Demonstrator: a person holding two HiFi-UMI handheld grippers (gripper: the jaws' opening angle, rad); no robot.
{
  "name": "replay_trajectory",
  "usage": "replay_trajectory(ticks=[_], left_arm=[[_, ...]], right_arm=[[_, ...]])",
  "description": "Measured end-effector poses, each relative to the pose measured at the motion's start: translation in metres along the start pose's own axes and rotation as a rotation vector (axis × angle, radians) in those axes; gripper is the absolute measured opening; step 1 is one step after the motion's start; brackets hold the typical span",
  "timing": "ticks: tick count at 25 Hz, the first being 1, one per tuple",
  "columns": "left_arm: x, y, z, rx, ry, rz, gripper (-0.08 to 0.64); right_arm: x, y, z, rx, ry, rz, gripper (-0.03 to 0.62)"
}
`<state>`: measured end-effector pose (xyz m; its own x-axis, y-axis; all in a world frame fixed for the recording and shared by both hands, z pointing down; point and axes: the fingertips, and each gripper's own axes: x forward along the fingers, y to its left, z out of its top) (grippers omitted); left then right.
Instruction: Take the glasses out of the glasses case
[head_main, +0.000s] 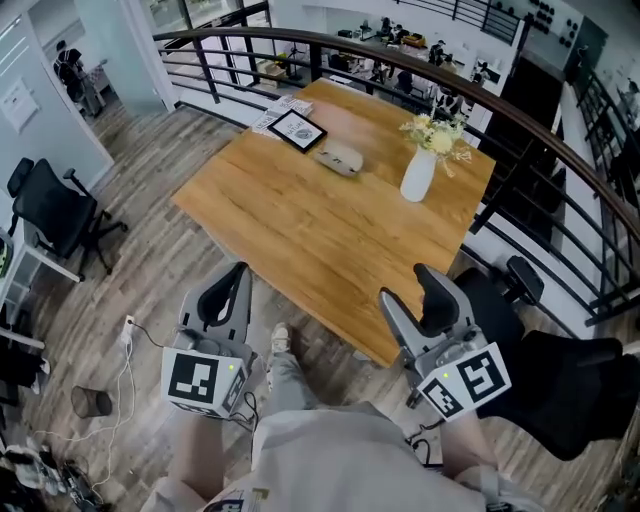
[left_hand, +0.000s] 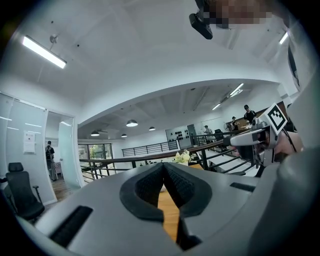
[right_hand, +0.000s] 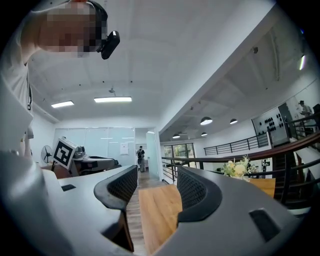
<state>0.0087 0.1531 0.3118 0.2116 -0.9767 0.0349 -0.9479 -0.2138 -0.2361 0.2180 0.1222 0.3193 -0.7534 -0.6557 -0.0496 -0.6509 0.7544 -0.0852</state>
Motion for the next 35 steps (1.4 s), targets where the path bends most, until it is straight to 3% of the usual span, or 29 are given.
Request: replay_trajectory(ticks=[4, 9, 15, 20, 27, 35], left_arm=[[0.048, 0.059, -0.003, -0.026, -0.002, -0.057, 0.016], [0.140, 0.110, -0.005, -0.032, 0.011, -0.140, 0.017], [0.202, 0.233, -0.023, -0.020, -0.007, -0.259, 0.016], [0.261, 0.294, -0.038, -0.031, -0.016, -0.329, 0.017], [0.305, 0.336, -0.046, -0.050, -0.035, -0.387, 0.017], [0.322, 0.328, -0.049, -0.059, -0.030, -0.437, 0.016]], right_arm=[[0.069, -0.005, 0.008, -0.014, 0.037, -0.046, 0.268], [0.154, -0.052, 0.018, -0.006, 0.065, -0.113, 0.268], [0.292, -0.024, 0.024, 0.005, 0.081, -0.207, 0.268], [0.372, -0.034, 0.022, 0.004, 0.081, -0.272, 0.264], [0.420, -0.047, 0.025, -0.009, 0.112, -0.338, 0.261], [0.416, -0.070, 0.027, -0.019, 0.131, -0.391, 0.259]])
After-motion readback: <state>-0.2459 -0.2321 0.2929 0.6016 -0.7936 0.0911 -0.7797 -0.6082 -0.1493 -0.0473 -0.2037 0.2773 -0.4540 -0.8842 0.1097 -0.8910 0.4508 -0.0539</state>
